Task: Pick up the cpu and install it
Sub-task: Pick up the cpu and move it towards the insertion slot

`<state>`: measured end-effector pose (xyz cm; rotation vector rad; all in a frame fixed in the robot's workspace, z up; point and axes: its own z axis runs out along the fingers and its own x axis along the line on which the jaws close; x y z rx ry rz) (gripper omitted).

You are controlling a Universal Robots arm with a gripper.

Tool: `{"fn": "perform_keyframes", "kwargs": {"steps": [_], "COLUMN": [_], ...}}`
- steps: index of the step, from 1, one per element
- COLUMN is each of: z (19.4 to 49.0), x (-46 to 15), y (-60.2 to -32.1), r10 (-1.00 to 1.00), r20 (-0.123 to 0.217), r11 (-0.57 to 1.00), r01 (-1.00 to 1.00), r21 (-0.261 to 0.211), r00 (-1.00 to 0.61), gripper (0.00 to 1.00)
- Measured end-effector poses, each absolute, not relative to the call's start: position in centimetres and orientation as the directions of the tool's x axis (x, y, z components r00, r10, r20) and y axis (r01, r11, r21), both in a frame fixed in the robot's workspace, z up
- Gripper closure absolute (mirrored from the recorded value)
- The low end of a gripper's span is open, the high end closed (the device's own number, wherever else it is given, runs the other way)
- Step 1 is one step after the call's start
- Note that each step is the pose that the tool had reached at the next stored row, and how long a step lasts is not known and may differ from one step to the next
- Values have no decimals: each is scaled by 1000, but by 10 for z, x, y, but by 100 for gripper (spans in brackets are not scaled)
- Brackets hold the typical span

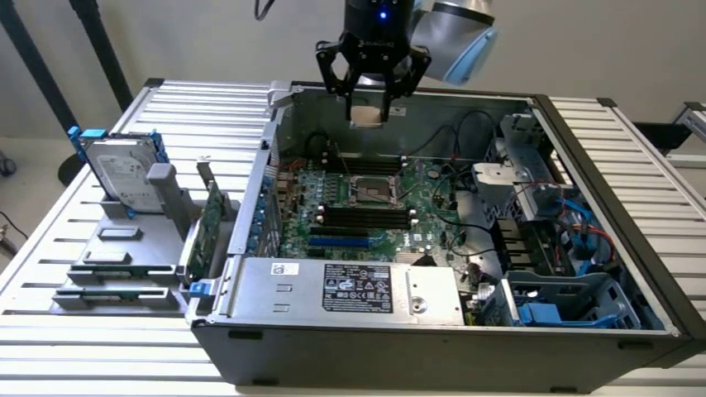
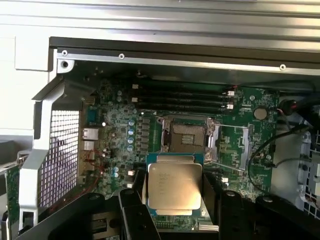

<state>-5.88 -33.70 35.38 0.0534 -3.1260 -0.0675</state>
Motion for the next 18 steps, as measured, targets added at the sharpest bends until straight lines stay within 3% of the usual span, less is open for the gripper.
{"fn": "perform_keyframes", "kwargs": {"steps": [18], "z": [321], "x": [-40], "y": [-329], "r10": [-31], "r20": [14], "r11": [999], "r01": [-30], "r21": [43], "r00": [-999], "gripper": [46]}}
